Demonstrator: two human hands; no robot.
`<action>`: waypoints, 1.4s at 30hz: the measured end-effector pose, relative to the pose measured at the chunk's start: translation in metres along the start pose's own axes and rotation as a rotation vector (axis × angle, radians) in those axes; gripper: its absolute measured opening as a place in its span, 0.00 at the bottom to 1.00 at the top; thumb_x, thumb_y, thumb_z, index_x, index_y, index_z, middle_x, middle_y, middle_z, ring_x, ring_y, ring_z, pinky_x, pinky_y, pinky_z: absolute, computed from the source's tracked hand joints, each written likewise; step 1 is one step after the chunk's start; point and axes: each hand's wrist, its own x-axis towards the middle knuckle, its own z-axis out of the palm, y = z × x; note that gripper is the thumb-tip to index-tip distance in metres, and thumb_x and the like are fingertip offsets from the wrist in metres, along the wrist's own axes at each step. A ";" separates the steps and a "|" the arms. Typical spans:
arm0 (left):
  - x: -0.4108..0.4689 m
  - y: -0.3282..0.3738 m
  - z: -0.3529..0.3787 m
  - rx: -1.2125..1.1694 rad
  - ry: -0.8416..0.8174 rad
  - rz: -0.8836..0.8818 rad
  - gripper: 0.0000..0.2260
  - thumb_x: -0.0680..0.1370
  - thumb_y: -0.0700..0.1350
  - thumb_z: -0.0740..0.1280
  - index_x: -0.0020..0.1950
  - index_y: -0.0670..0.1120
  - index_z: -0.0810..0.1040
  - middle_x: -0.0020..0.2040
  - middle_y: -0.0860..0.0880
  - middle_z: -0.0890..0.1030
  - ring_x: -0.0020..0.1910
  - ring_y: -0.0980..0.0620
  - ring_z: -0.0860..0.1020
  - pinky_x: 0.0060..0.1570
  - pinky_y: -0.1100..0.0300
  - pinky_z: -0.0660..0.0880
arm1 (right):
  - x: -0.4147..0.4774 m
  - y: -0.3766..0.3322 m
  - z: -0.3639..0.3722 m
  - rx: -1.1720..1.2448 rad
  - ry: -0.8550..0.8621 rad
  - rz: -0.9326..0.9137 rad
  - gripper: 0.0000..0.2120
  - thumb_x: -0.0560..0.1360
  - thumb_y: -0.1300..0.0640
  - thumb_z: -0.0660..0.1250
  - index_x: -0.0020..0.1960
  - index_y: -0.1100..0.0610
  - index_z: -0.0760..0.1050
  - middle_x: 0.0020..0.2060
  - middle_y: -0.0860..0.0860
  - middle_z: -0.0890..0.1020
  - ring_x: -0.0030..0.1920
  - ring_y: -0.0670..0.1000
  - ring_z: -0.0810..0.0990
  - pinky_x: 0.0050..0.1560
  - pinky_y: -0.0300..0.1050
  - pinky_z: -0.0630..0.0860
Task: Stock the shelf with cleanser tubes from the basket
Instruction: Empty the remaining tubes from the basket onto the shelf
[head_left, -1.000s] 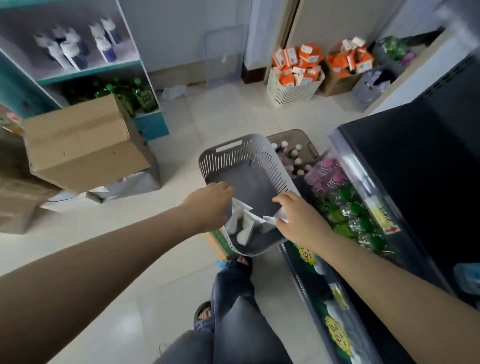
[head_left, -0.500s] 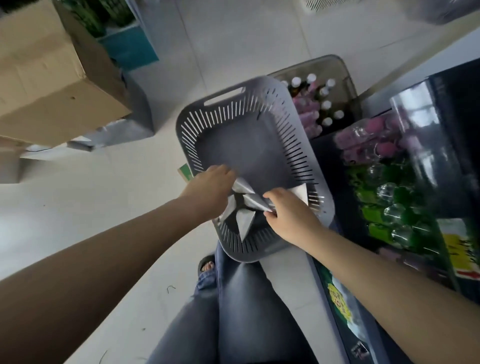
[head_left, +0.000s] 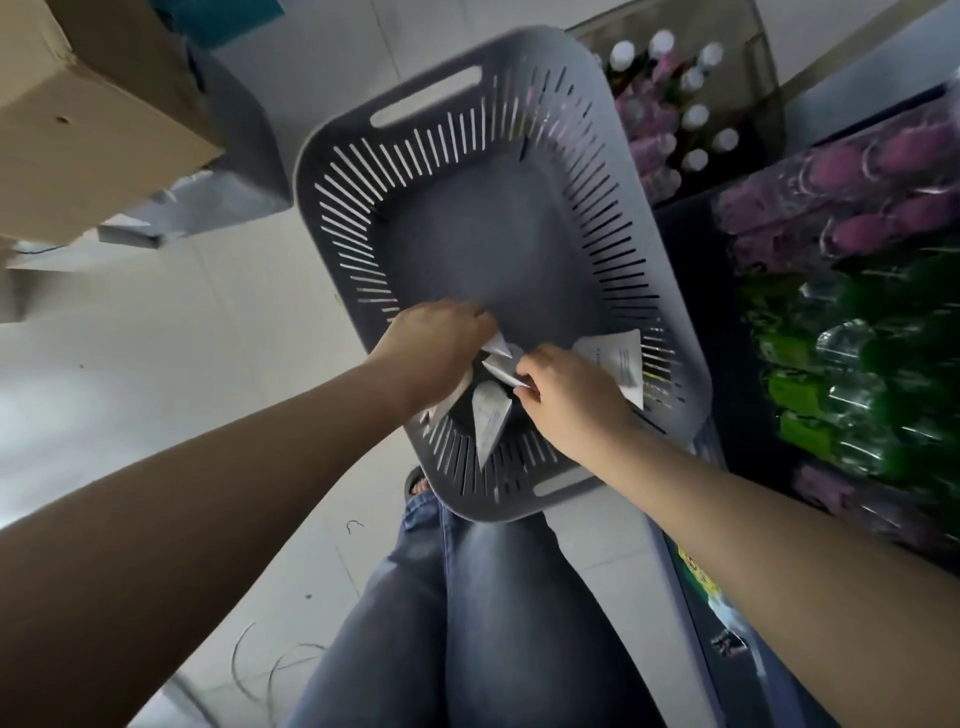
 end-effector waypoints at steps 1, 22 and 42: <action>0.001 -0.001 0.000 0.005 -0.001 -0.005 0.11 0.77 0.37 0.60 0.55 0.49 0.75 0.49 0.50 0.78 0.50 0.46 0.78 0.39 0.57 0.68 | 0.001 0.000 0.001 -0.003 0.009 0.005 0.06 0.70 0.61 0.72 0.44 0.62 0.78 0.38 0.57 0.81 0.35 0.59 0.80 0.34 0.44 0.66; -0.020 -0.007 -0.079 0.085 0.123 -0.054 0.11 0.77 0.40 0.62 0.58 0.50 0.75 0.47 0.49 0.82 0.46 0.42 0.80 0.45 0.50 0.78 | -0.020 -0.019 -0.051 0.136 0.246 0.001 0.05 0.73 0.61 0.68 0.38 0.61 0.76 0.36 0.55 0.80 0.33 0.60 0.79 0.31 0.53 0.77; -0.132 0.055 -0.223 0.363 0.395 0.311 0.09 0.78 0.41 0.60 0.56 0.51 0.74 0.48 0.50 0.81 0.45 0.45 0.80 0.39 0.55 0.73 | -0.157 -0.138 -0.141 0.207 0.615 0.316 0.07 0.77 0.55 0.64 0.41 0.55 0.72 0.41 0.50 0.80 0.43 0.52 0.79 0.43 0.51 0.77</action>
